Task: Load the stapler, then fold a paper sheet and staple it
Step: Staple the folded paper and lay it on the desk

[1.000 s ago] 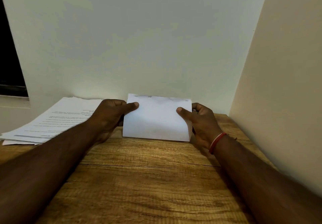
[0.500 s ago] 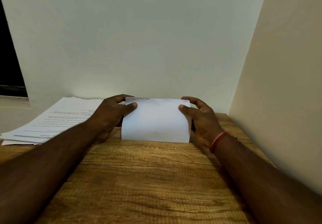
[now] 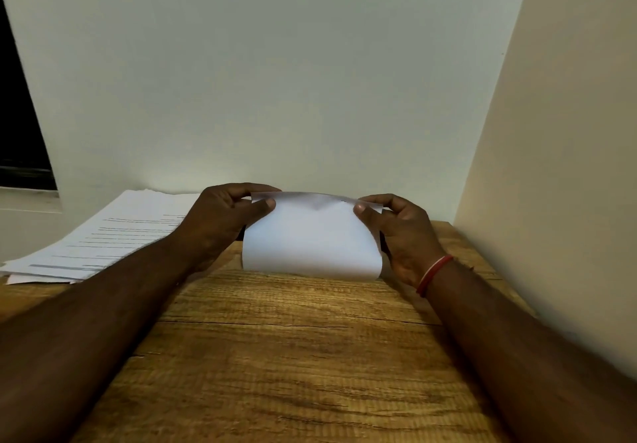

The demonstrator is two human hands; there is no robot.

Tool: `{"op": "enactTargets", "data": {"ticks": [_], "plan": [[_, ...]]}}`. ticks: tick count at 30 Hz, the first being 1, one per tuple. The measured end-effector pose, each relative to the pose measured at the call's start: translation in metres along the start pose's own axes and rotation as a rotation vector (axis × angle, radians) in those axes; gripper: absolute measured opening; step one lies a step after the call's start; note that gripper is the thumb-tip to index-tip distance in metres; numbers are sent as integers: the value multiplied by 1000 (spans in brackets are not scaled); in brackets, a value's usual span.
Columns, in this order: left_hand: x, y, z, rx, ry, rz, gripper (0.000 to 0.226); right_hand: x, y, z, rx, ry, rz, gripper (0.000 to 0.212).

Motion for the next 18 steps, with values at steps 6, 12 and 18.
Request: {"op": "enactTargets", "data": {"ticks": [6,12,18], "plan": [[-4,3,2,-39,-44,-6,20,8,2,2,-13,76,-55,15],[-7,4,3,-33,-43,-50,19,14,2,3,30,129,-92,27],[0,6,2,27,14,-97,18,9,1,4,108,82,-39,12]]}}
Point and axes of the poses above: each hand's wrist, its own z-axis towards the middle knuckle, its own y-axis out of the back of the hand, x = y × z, the point moved 8 cm from there along z, towards the middle knuckle, and after that the axes turned 3 degrees about -y, right-handed, at the moved point
